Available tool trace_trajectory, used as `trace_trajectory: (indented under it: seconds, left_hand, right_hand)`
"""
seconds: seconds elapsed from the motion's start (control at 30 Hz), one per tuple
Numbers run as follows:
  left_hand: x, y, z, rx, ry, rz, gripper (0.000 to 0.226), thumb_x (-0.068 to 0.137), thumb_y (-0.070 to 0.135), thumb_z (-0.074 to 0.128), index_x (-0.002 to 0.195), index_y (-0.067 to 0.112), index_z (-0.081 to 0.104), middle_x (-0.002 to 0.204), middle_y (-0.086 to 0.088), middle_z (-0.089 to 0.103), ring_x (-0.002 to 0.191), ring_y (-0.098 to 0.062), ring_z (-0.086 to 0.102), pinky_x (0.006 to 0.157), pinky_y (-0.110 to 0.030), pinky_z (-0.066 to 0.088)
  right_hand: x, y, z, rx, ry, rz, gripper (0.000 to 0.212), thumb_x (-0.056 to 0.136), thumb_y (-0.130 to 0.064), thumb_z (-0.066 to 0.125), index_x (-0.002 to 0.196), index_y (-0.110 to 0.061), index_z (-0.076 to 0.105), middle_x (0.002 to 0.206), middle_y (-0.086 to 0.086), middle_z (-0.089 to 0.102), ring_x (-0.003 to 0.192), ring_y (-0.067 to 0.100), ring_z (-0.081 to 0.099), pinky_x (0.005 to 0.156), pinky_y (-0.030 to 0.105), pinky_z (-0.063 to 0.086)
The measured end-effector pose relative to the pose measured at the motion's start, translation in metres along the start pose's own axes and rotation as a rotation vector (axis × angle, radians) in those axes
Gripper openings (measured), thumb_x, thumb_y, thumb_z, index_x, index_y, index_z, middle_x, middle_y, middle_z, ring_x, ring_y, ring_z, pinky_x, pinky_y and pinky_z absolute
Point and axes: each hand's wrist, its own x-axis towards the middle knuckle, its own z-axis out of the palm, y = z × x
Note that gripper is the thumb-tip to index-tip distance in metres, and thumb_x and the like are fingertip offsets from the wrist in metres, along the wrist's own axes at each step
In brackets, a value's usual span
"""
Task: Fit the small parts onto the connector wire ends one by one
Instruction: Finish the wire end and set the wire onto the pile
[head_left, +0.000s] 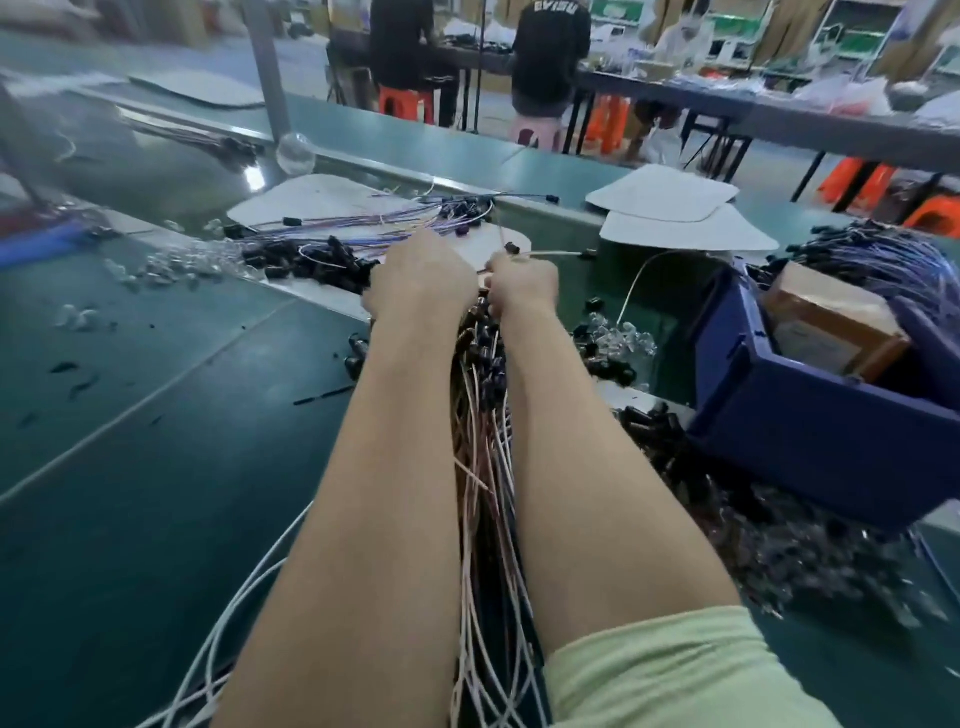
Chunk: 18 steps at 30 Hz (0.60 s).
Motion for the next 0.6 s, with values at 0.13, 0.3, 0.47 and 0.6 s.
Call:
trace_trajectory:
  seconds: [0.13,0.3,0.47,0.6]
  left_hand:
    - [0.016,-0.006,0.021,0.090,-0.069,-0.092,0.037,0.090,0.013,0.046,0.126,0.004,0.049,0.138,-0.019,0.046,0.131,-0.037,0.036,0.106,-0.046,0.030]
    - [0.026,-0.015,0.038,0.106,-0.120,-0.182,0.036,0.090,0.014,0.044,0.125,0.011,0.051,0.138,-0.014,0.046,0.132,-0.034,0.034,0.112,-0.052,0.021]
    - [0.031,-0.016,0.039,0.101,-0.042,-0.152,0.036,0.092,0.015,0.045,0.128,0.014,0.050,0.139,-0.013,0.044,0.131,-0.031,0.035,0.104,-0.045,0.027]
    - [0.033,-0.014,0.031,0.037,-0.013,-0.095,0.029,0.094,0.019,0.048,0.122,0.016,0.057,0.129,-0.010,0.055,0.123,-0.031,0.047,0.100,-0.044,0.031]
  right_hand:
    - [0.014,0.012,0.009,0.125,-0.137,0.145,0.030,0.092,-0.004,0.054,0.063,-0.006,0.048,0.038,-0.001,0.055,0.029,0.008,0.051,0.043,0.022,0.047]
    - [0.028,0.013,0.018,-0.003,-0.288,0.209,0.030,0.097,-0.010,0.044,0.067,-0.007,0.045,0.041,0.001,0.053,0.024,0.003,0.042,0.033,0.015,0.035]
    - [0.029,0.014,0.026,0.069,-0.335,0.223,0.032,0.096,-0.007,0.045,0.065,-0.011,0.039,0.043,0.001,0.040,0.020,0.004,0.031,0.026,0.014,0.024]
    - [0.020,0.005,0.020,0.385,-0.287,0.239,0.031,0.097,-0.001,0.045,0.066,-0.003,0.051,0.038,0.002,0.045,0.020,0.003,0.030,0.026,0.012,0.023]
